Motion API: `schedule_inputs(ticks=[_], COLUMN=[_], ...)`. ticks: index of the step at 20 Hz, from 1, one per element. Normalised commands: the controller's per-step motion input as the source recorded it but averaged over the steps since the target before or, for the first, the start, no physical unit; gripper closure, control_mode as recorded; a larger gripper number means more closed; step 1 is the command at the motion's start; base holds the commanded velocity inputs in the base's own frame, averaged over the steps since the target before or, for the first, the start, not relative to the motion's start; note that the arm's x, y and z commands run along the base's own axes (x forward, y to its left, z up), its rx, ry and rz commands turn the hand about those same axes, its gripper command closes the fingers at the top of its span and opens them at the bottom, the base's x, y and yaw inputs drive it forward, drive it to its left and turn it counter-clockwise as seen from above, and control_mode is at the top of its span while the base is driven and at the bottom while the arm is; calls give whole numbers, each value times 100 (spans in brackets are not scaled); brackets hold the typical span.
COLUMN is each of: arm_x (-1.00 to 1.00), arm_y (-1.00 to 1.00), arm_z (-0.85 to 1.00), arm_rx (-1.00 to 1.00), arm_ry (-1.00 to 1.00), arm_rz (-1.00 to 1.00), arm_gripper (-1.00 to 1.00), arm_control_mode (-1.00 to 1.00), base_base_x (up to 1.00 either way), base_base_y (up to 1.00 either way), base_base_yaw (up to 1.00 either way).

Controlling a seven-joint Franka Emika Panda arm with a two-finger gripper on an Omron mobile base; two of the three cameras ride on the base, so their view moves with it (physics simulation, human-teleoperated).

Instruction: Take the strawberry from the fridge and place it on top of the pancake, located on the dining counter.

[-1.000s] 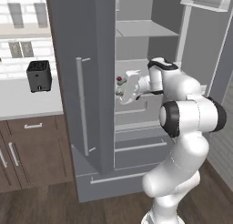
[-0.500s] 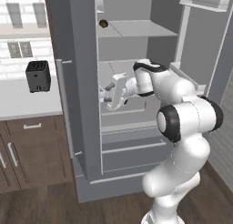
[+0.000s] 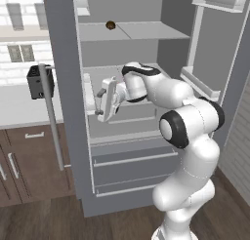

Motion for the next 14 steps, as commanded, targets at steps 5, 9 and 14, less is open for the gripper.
schedule_inputs(ticks=[5, 9, 14], arm_x=[-10, -61, -65], arm_y=[32, -19, -42], arm_z=[1, 21, 23], arm_rx=[0, 0, 0], arm_ry=[-4, -20, -22], arm_rz=[5, 0, 0], arm_gripper=[-100, -100, -100], arm_control_mode=[-100, -100, -100], base_base_x=[0, 0, 0], base_base_y=[0, 0, 0], base_base_yaw=[0, 0, 0])
